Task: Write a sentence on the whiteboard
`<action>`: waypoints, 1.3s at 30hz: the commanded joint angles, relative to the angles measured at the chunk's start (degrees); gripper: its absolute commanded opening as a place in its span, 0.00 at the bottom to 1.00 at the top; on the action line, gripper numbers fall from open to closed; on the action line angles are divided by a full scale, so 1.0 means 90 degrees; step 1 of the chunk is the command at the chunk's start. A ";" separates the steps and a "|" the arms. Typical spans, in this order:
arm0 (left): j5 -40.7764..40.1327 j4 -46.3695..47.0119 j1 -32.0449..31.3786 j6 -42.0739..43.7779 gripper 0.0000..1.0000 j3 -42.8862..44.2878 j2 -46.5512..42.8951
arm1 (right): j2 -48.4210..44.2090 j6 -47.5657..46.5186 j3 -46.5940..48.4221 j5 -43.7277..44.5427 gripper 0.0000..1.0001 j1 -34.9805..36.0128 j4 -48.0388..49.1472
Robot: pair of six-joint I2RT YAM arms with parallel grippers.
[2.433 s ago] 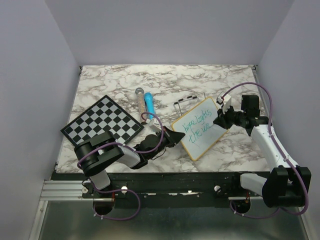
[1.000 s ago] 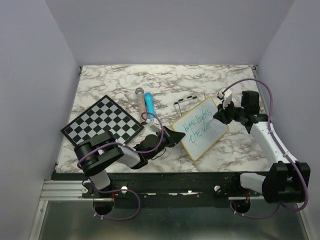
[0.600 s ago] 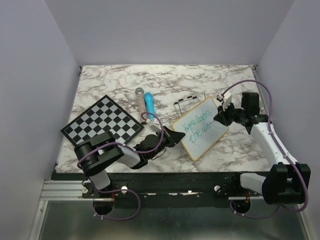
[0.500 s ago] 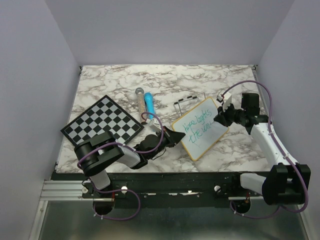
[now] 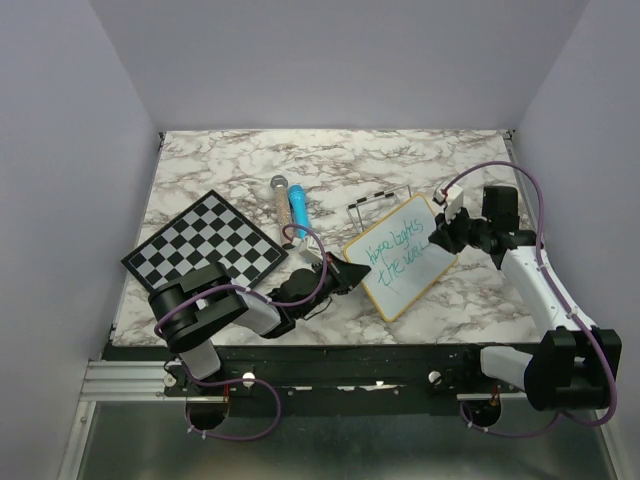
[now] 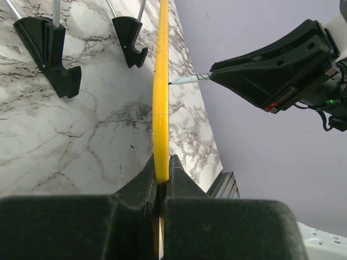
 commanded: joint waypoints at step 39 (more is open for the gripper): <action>0.0152 0.0698 0.0016 0.0031 0.00 -0.0087 0.0038 | -0.0027 -0.0176 -0.0173 0.0079 0.01 -0.0011 -0.0263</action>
